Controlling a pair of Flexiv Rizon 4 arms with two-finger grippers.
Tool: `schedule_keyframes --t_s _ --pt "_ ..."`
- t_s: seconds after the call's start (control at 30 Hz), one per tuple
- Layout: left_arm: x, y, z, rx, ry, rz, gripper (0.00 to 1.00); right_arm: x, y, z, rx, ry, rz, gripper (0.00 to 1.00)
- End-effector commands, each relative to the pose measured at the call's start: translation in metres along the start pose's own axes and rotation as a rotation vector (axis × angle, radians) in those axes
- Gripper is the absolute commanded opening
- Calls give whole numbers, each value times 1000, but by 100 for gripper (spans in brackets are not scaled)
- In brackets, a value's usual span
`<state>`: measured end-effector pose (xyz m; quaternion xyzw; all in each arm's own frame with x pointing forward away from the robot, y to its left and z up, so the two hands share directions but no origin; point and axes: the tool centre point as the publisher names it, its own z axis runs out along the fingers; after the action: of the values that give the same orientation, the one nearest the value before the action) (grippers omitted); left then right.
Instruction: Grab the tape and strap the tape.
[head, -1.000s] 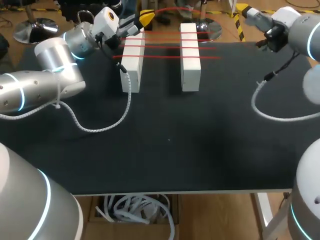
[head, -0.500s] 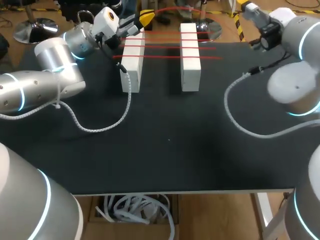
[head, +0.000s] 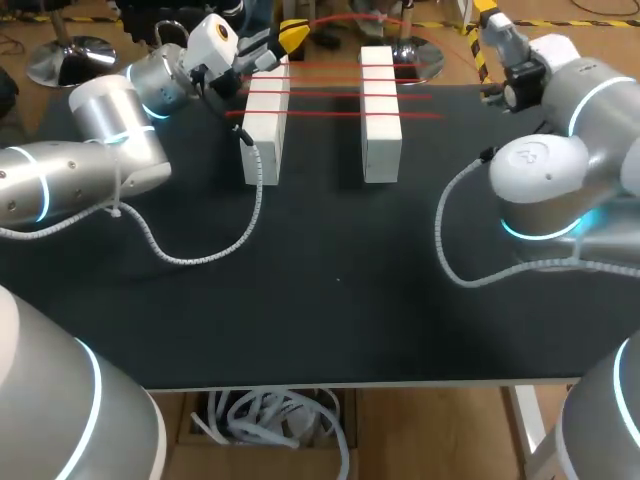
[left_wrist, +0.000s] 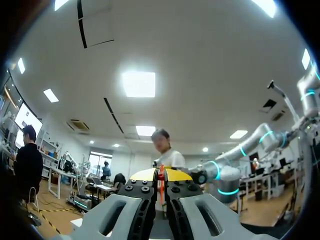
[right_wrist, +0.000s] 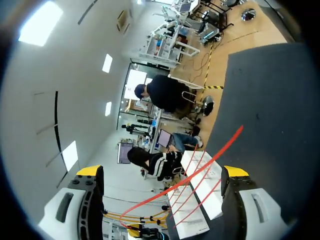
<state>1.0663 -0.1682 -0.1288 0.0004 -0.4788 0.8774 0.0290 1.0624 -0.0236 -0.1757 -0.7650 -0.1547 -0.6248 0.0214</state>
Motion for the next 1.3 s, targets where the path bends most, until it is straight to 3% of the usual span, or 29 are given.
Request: schedule_keyframes --t_s 0.03,0.33,0.6,0.87,1.2,1.23,1.3 --pt "-1 1 -1 1 4 -1 0 -5 -6 4 -11 37 6 100" --pt "-1 1 -1 1 4 -1 0 5 -1 9 -18 112 -19 100" --pt "-1 1 -1 1 4 -1 0 3 7 12 -51 112 -8 100" --pt "-1 1 -1 1 4 -1 0 -2 14 7 -152 111 126 100" --pt "-1 1 -1 1 4 -1 0 -4 15 6 -152 93 124 100" --pt "-1 1 -1 1 4 -1 0 -4 15 6 -152 91 119 95" --pt "-1 1 -1 1 4 -1 0 -5 15 6 -150 84 114 69"
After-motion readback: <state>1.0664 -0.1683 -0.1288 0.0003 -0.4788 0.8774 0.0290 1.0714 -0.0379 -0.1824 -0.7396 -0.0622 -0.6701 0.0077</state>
